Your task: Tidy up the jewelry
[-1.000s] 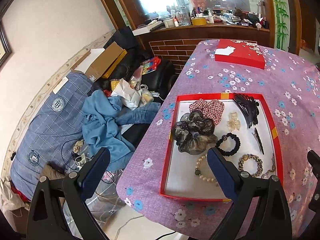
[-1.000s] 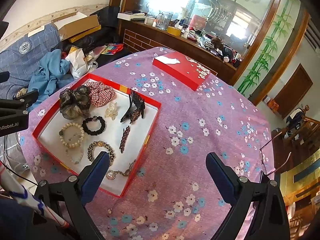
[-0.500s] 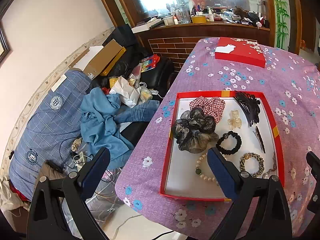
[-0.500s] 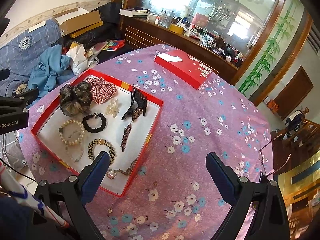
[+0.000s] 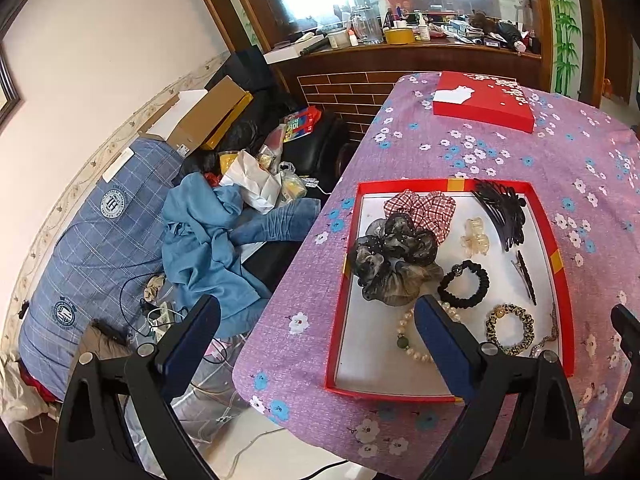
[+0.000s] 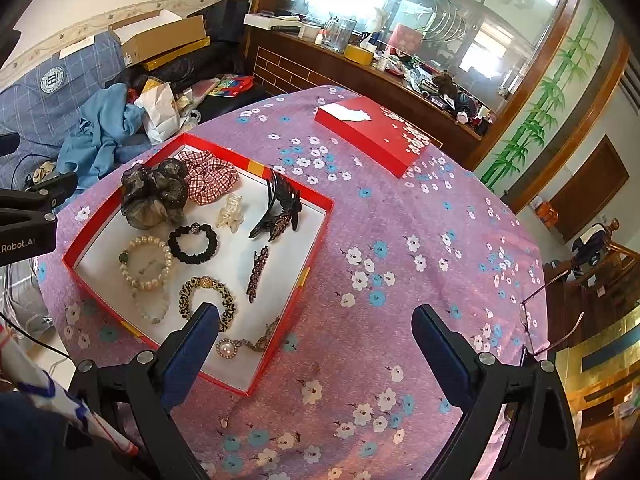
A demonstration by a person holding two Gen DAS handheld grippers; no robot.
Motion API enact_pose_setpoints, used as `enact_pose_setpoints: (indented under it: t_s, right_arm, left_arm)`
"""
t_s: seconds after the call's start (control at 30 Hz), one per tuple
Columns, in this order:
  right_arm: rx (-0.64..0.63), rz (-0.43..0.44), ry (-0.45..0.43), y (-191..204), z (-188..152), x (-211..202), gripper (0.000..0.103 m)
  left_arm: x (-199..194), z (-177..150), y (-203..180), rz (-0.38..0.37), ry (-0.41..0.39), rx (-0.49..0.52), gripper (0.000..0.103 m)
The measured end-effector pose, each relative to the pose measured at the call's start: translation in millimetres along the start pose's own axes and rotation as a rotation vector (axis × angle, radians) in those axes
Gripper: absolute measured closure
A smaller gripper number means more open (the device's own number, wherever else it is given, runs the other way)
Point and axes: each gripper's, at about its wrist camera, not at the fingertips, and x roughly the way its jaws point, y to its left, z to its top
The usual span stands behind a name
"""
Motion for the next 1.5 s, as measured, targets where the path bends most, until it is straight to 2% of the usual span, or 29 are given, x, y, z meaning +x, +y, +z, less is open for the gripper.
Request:
enact_pose_setpoints:
  t_s: [1.27,1.5]
  right_arm:
    - [0.002,-0.002,0.009,-5.3,-0.8,3.6,0.004]
    - [0.026,0.01,0.038,-7.4,-7.3,7.0,0.004]
  left_arm:
    - [3.2,1.8,-5.9,-0.004,0.006,0.011,0.006]
    - [6.5,1.5,-13.9,0.021,0.009,0.036,0.006]
